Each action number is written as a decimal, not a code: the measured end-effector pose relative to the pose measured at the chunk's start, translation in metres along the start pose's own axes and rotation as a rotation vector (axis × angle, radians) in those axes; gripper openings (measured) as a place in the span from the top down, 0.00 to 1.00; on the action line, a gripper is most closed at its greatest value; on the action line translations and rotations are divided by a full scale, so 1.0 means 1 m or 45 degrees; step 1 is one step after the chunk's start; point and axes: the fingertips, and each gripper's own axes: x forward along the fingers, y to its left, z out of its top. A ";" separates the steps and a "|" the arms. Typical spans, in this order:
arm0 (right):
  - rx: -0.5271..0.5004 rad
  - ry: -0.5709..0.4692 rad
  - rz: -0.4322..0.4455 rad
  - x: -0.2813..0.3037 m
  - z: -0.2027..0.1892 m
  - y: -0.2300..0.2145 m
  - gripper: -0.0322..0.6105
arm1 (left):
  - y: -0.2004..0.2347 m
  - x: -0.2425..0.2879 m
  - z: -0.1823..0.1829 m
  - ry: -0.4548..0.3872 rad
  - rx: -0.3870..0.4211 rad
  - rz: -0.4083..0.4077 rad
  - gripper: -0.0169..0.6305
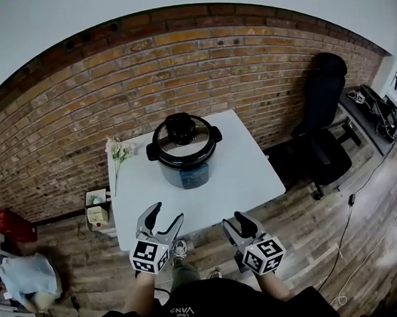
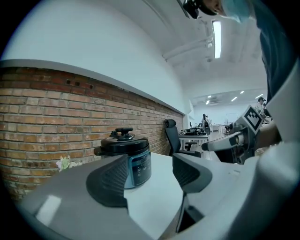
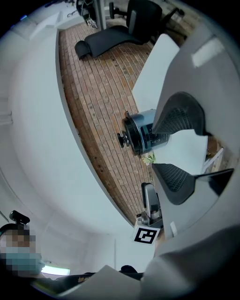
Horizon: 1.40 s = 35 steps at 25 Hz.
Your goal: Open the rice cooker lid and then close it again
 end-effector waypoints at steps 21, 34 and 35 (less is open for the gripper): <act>0.017 0.104 0.001 -0.001 -0.033 0.002 0.94 | -0.034 -0.034 -0.037 0.049 -0.072 0.016 0.97; -0.020 0.101 0.005 0.007 -0.026 0.002 0.94 | -0.032 -0.034 -0.036 0.045 -0.047 0.015 0.97; -0.021 0.099 0.010 0.008 -0.026 0.003 0.94 | -0.033 -0.033 -0.036 0.044 -0.039 0.011 0.97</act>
